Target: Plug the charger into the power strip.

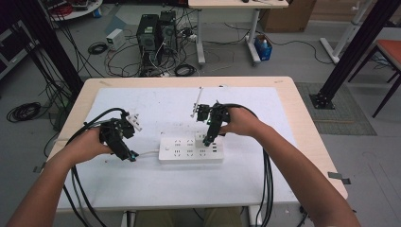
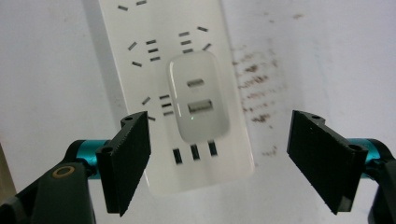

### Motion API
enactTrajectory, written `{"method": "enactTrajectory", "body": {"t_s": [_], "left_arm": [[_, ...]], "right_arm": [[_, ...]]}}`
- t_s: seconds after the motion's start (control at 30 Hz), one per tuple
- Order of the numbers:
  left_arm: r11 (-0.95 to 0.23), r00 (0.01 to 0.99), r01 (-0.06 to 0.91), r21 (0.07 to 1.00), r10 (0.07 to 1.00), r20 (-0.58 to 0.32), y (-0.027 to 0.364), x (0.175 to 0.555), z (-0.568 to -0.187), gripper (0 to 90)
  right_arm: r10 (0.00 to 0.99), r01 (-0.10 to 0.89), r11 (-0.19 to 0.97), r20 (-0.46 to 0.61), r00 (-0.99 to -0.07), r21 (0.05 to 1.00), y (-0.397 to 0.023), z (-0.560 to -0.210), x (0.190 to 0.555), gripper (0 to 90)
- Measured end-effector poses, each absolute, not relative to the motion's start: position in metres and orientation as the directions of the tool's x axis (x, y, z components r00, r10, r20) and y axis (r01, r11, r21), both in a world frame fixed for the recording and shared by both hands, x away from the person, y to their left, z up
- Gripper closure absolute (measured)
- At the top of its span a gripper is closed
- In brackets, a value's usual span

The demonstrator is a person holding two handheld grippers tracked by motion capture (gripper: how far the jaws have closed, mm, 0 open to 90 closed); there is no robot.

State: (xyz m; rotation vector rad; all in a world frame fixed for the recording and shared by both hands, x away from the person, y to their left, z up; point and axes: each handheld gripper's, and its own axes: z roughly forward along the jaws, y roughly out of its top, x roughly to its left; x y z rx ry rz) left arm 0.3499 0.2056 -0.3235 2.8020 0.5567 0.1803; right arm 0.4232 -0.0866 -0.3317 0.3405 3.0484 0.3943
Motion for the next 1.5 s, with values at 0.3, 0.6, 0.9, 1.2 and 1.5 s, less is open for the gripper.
{"method": "enactTrajectory", "body": {"t_s": [0.3,0.6,0.9,1.2,1.5], "left_arm": [[-0.877,0.912,0.355,0.324,0.401,0.089,0.21,0.352,-0.321,23.4],[-0.876,0.911,0.356,0.326,0.403,0.089,0.214,0.352,-0.32,23.3],[-0.883,0.915,0.342,0.322,0.391,0.099,0.21,0.351,-0.314,23.4],[-0.886,0.917,0.339,0.315,0.386,0.1,0.206,0.35,-0.314,23.3],[-0.888,0.917,0.341,0.307,0.386,0.099,0.204,0.351,-0.316,23.3]], "right_arm": [[0.433,0.38,0.848,-0.069,-0.899,0.369,-0.154,-0.301,0.415,13.4],[0.632,0.573,0.74,-0.071,-0.772,0.351,-0.22,-0.304,0.383,13.3],[0.627,0.578,0.749,-0.066,-0.776,0.324,-0.233,-0.309,0.368,13.2],[0.617,0.569,0.76,-0.072,-0.784,0.314,-0.233,-0.311,0.365,13.1],[0.619,0.574,0.759,-0.07,-0.782,0.308,-0.236,-0.317,0.365,13.1]]}}
